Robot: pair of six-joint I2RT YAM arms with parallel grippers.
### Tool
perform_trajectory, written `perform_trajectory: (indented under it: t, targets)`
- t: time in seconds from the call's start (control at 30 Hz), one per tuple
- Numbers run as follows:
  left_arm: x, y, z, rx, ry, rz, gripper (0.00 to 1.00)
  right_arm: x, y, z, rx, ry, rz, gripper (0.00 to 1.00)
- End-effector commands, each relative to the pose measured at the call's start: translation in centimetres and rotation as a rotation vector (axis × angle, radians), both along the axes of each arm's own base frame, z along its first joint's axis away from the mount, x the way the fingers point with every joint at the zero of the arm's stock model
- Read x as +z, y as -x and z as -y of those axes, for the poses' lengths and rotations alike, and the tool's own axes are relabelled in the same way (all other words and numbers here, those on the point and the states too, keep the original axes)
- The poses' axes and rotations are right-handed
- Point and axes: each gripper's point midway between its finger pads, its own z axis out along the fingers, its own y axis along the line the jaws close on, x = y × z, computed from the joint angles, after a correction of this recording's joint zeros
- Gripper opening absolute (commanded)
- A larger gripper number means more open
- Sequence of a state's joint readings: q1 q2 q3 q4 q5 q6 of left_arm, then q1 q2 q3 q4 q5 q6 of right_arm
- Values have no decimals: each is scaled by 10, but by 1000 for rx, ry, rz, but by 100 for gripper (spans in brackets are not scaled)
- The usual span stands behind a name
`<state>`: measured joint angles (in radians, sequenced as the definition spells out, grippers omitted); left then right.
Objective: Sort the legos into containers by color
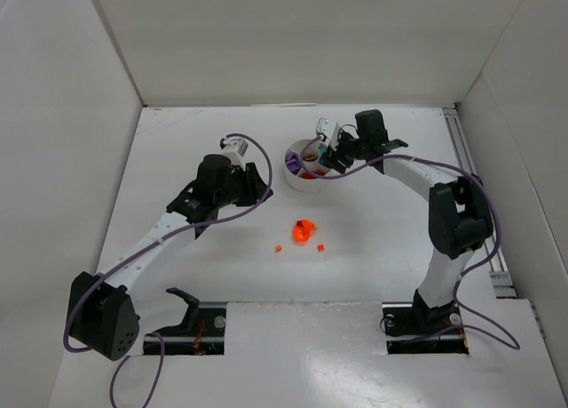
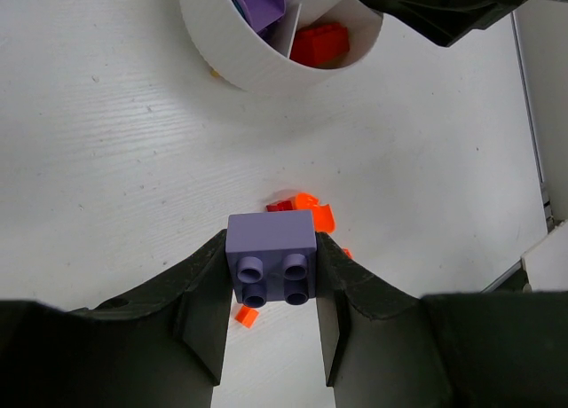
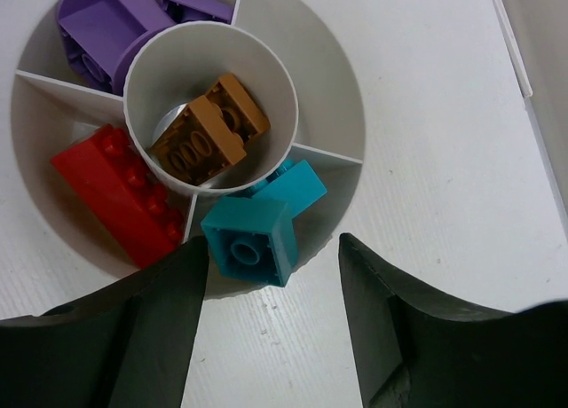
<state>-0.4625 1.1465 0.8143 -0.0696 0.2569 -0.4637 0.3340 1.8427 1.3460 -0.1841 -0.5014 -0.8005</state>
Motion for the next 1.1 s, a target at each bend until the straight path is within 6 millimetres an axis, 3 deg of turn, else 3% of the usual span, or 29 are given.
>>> perform_trajectory:
  t: [0.0, 0.33, 0.6, 0.63, 0.8, 0.9, 0.93, 1.0, 1.07]
  targets:
    - [31, -8, 0, 7, 32, 81, 0, 36, -8, -1, 4, -26, 75, 66]
    - [31, -8, 1, 12, 38, 76, 0, 81, 12, 2, 26, -59, 156, 74]
    - [35, -10, 4, 8, 56, 85, 0, 94, 33, 0, 72, -99, 178, 75]
    - [41, -11, 4, 7, 62, 96, 0, 96, 37, -10, 91, -108, 179, 75]
    - [42, -29, 18, -30, 60, 97, 0, 93, 64, -30, 156, -118, 168, 75]
    - [51, -41, 26, -49, 65, 117, 0, 90, 73, -24, 148, -111, 164, 75]
    - [45, -48, 28, -45, 47, 108, 0, 87, 75, -21, 132, -107, 155, 75]
    - [60, -63, 35, -50, 52, 139, 0, 86, 78, -17, 116, -107, 157, 78]
    - [49, -80, 38, -42, 13, 120, 0, 79, 84, -15, 116, -102, 144, 78]
